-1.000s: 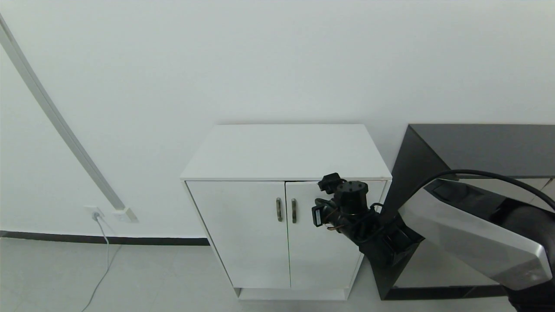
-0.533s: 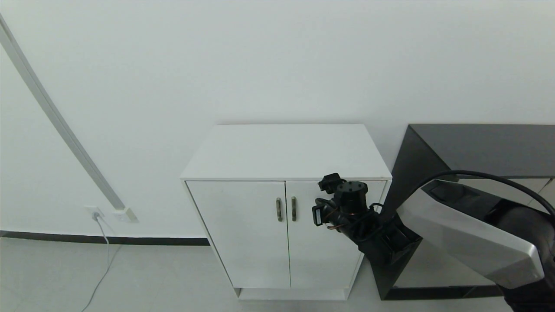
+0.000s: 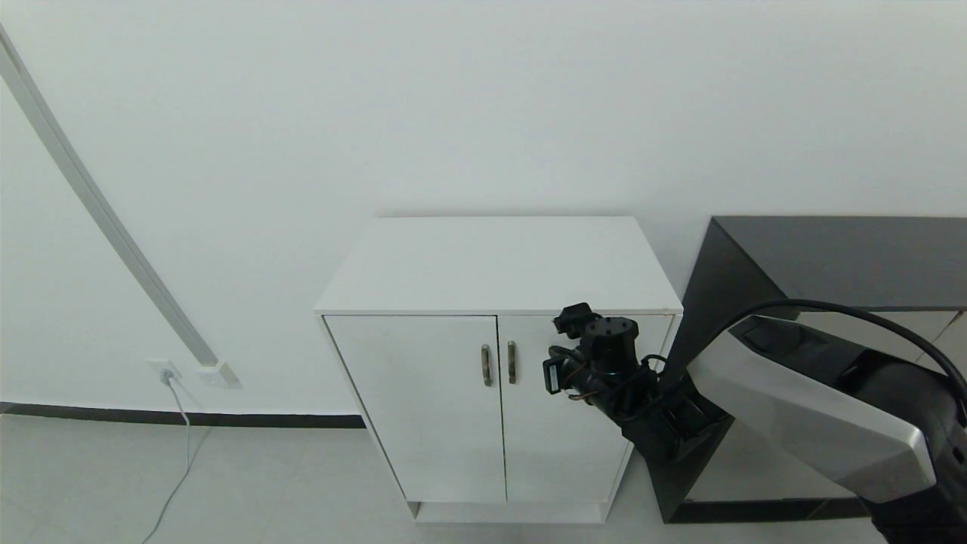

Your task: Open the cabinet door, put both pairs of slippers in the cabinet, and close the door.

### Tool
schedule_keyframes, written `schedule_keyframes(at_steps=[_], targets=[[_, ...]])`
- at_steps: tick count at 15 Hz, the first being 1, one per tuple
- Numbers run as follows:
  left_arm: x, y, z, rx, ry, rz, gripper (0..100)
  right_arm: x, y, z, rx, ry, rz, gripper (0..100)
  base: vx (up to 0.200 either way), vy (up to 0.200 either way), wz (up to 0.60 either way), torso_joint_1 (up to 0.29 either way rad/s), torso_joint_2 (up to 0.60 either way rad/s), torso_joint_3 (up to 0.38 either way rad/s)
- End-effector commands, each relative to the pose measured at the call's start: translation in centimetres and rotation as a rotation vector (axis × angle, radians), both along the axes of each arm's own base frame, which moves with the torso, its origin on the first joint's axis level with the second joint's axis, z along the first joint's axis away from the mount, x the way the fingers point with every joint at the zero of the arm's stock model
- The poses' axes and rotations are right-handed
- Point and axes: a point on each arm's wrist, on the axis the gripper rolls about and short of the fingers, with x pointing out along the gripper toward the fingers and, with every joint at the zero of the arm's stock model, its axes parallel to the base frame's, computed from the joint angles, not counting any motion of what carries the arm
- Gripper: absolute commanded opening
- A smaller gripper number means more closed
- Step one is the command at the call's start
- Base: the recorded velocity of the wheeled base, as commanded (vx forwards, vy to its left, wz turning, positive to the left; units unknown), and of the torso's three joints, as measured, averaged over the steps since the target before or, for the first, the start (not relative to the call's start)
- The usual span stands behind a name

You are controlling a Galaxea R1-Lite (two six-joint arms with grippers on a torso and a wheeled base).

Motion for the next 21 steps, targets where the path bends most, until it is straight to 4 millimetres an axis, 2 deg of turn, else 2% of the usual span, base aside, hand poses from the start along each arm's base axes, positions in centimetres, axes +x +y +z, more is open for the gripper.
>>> schedule_keyframes(at_steps=[1,8,12,17,21], targets=[[0.0,0.0,0.0,0.0,0.001,0.0,0,0.2,-0.1,0.0,0.002,-0.003,-0.003,0,0.0,0.0,0.0,0.0,0.0,0.0],[0.0,0.0,0.0,0.0,0.001,0.0,0,0.2,-0.2,0.2,0.005,-0.008,-0.008,0,0.0,0.0,0.0,0.0,0.0,0.0],[0.0,0.0,0.0,0.0,0.001,0.0,0,-1.2,-0.7,1.1,-0.003,0.002,-0.004,0,0.0,0.0,0.0,0.0,0.0,0.0],[0.0,0.0,0.0,0.0,0.001,0.0,0,-4.3,-3.0,1.2,0.007,-0.01,-0.014,0,0.0,0.0,0.0,0.0,0.0,0.0],[0.0,0.0,0.0,0.0,0.001,0.0,0,-6.5,-6.5,2.6,0.023,-0.033,-0.059,0,0.0,0.0,0.0,0.0,0.0,0.0]])
